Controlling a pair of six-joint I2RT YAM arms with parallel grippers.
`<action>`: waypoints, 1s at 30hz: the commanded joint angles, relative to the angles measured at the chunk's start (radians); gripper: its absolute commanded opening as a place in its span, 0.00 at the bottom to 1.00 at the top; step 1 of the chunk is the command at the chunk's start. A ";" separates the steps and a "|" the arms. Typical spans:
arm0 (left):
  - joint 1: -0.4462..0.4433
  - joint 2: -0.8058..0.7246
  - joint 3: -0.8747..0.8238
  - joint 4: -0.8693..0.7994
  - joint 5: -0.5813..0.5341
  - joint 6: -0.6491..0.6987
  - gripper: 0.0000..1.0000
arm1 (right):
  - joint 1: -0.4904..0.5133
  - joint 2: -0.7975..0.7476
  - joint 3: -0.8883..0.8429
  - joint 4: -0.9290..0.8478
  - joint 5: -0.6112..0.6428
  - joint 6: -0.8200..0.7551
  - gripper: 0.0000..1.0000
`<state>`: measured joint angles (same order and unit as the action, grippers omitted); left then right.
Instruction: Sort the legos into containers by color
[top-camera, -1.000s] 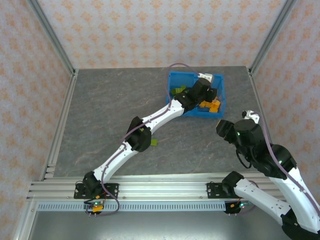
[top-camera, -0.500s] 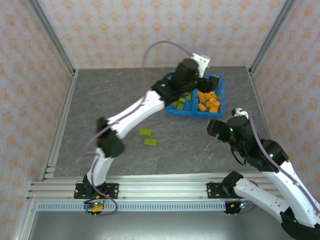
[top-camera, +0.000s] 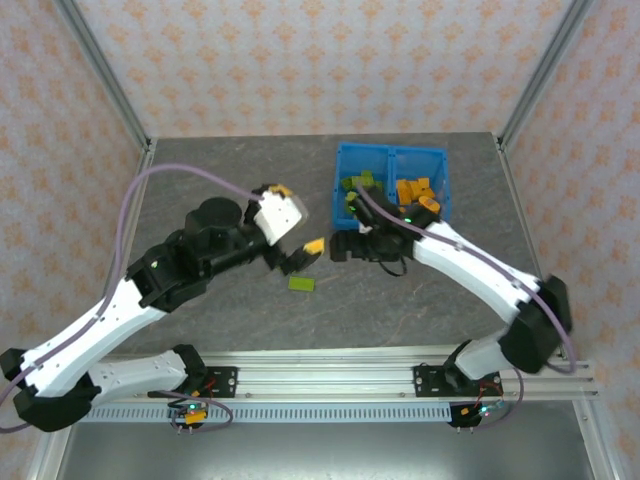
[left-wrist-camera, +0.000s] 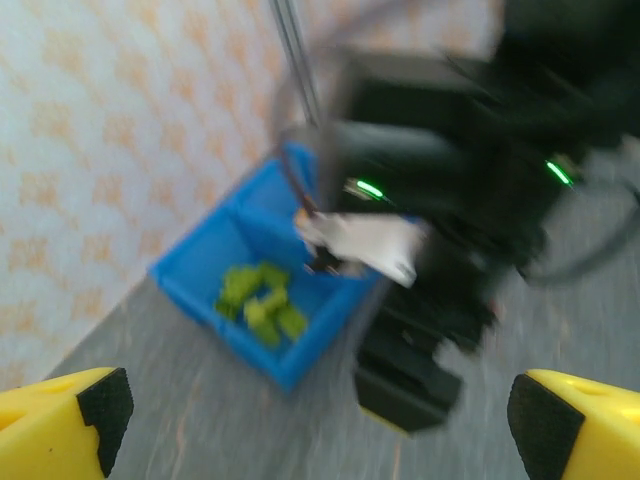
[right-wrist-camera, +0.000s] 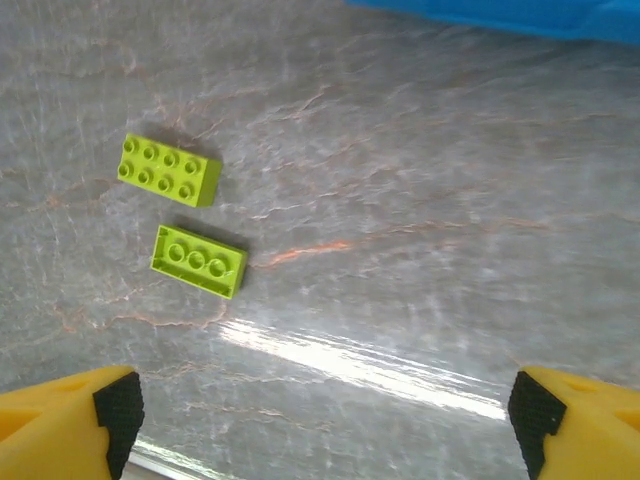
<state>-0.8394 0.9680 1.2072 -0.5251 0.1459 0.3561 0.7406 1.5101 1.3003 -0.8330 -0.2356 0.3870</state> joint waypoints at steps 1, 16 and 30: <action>-0.011 -0.102 -0.093 -0.279 0.032 0.176 1.00 | 0.047 0.143 0.113 0.007 -0.019 0.031 0.97; -0.011 -0.471 -0.381 -0.473 0.031 0.430 1.00 | 0.165 0.736 0.621 -0.103 0.056 0.295 0.99; -0.010 -0.516 -0.436 -0.419 0.031 0.442 1.00 | 0.212 0.867 0.665 -0.154 0.166 0.339 0.64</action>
<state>-0.8448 0.4641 0.7826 -0.9615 0.1795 0.7872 0.9512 2.3611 1.9915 -0.9726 -0.1215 0.7113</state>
